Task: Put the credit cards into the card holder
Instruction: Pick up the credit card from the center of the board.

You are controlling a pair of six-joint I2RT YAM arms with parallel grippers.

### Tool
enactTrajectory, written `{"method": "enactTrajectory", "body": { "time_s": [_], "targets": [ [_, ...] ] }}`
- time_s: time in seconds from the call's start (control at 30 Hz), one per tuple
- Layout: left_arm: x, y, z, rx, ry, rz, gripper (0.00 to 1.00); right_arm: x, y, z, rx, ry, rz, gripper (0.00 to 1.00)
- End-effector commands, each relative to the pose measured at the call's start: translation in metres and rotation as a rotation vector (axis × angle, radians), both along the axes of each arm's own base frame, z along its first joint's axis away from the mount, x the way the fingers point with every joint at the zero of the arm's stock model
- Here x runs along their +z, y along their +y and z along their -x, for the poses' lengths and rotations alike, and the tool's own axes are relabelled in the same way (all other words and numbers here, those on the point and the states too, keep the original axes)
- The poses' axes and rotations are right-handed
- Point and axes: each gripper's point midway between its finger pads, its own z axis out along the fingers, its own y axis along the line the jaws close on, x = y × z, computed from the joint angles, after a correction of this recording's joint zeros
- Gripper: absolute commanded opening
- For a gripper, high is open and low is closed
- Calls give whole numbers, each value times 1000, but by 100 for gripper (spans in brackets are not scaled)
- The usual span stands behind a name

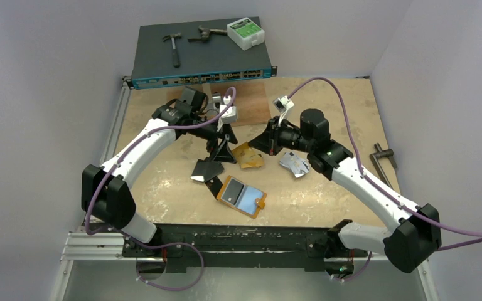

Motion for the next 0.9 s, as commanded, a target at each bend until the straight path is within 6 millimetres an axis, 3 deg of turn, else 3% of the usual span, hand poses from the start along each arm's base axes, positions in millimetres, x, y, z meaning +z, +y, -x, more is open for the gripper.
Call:
{"method": "enactTrajectory", "body": {
  "time_s": [0.0,0.1,0.2,0.3,0.43,0.53,0.6,0.73,0.8,0.87],
  "targets": [
    [34,-6,42,-209,72,165,83,38,9,11,101,-67,-78,0],
    [36,-7,42,-218,96,174,78,46,15,15,140,-73,-107,0],
    [40,-9,42,-215,101,189,64,51,18,15,151,-82,-108,0],
    [44,-10,45,-218,120,198,44,58,20,15,155,-95,-117,0],
    [46,-8,48,-202,114,186,5,68,23,16,161,-118,-131,0],
    [51,-6,52,-178,96,196,0,73,26,19,173,-127,-135,0],
    [60,-6,55,-165,87,217,0,74,25,20,172,-125,-134,12],
    [77,-2,59,-127,153,243,0,75,14,26,126,-127,-137,54],
    [87,0,58,-105,176,269,0,76,4,31,90,-143,-143,63],
    [94,2,60,-96,203,285,0,80,-3,39,74,-152,-174,66]
  ]
}}
